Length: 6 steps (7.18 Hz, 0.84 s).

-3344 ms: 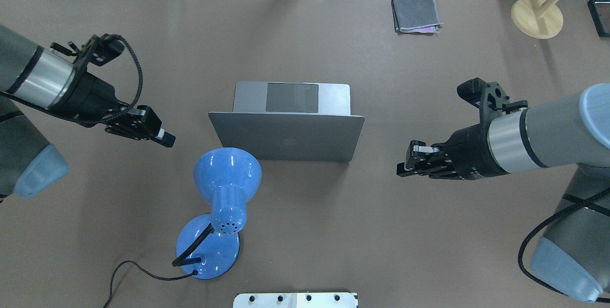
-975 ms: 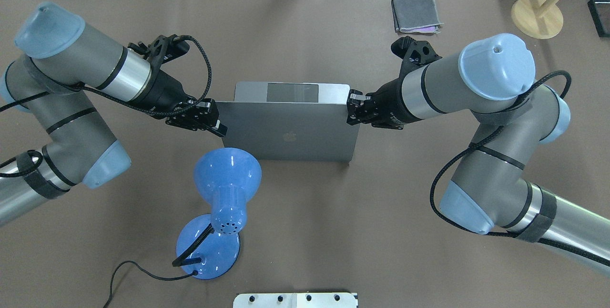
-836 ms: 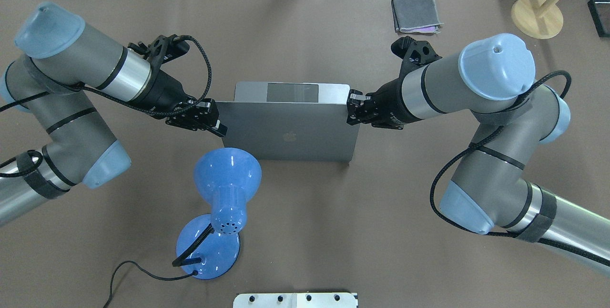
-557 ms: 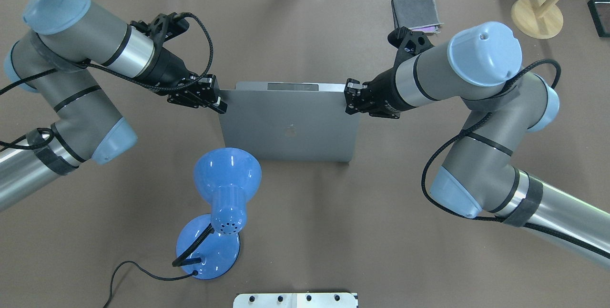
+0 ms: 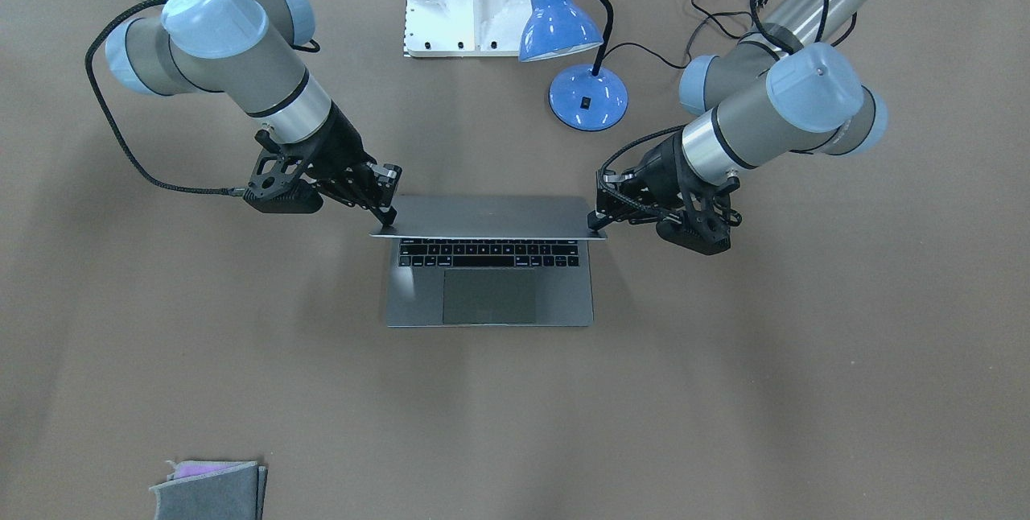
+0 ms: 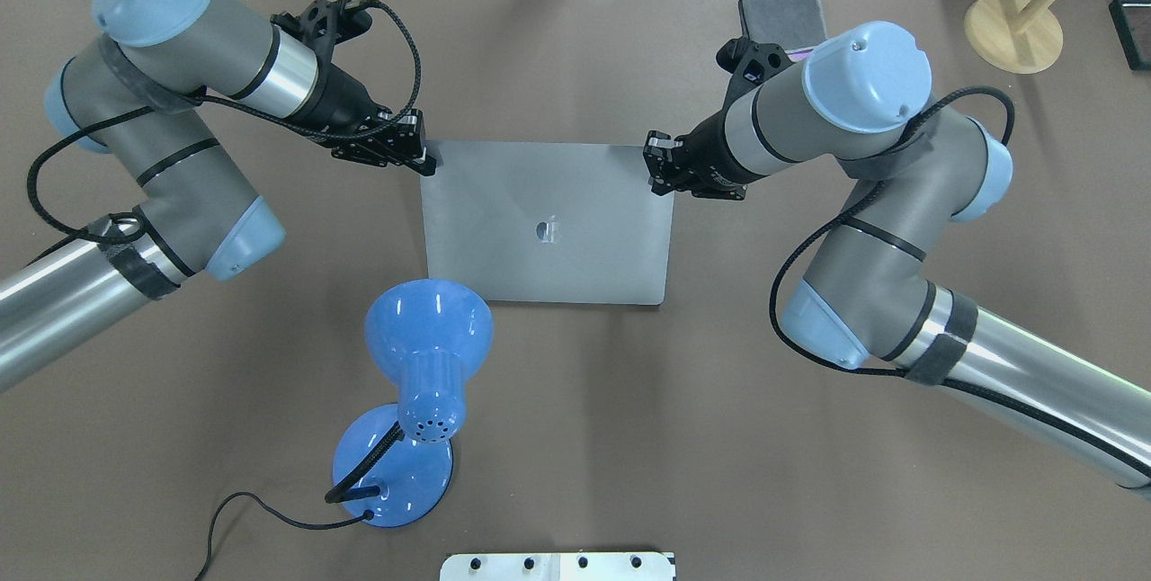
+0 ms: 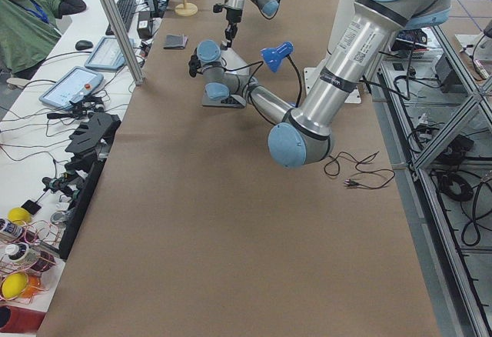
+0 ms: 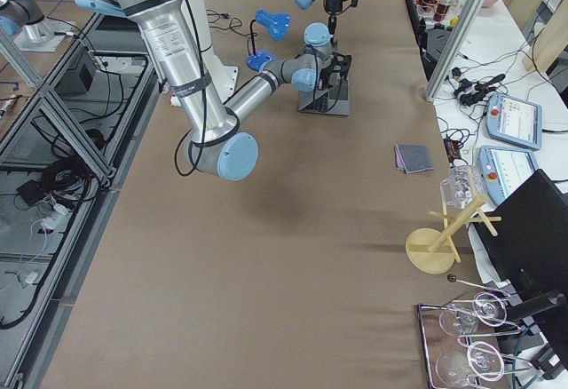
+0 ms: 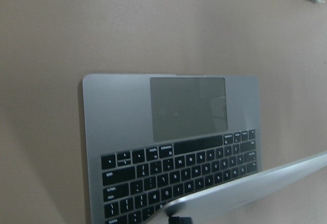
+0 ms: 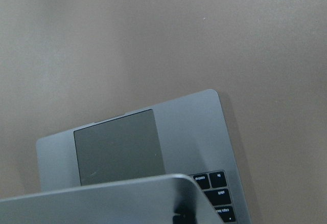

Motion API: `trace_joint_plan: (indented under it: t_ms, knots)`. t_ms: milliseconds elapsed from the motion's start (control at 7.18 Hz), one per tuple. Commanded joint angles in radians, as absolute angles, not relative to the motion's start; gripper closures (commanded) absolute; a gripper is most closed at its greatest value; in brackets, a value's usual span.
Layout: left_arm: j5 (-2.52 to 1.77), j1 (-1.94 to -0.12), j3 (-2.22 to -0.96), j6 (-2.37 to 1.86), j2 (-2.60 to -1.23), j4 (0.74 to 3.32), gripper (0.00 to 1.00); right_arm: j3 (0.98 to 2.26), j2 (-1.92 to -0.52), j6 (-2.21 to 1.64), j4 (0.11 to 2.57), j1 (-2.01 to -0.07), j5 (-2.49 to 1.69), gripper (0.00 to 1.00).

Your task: Close laptop

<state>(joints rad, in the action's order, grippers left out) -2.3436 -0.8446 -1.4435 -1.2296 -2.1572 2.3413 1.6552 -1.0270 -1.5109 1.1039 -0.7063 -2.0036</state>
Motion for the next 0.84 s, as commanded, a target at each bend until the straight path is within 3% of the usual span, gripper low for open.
trace_joint_plan:
  t_ms: [0, 697]
  knots:
    - [-2.3, -0.842, -1.378, -1.226, -2.193, 2.342, 1.0, 1.573, -0.988, -1.503, 1.1, -0.712, -2.0, 1.0]
    - [-2.078, -0.784, -1.194, -1.133, -2.256, 2.342, 1.0, 1.392, -0.93, -1.497, 1.097, -0.712, -1.954, 1.0]
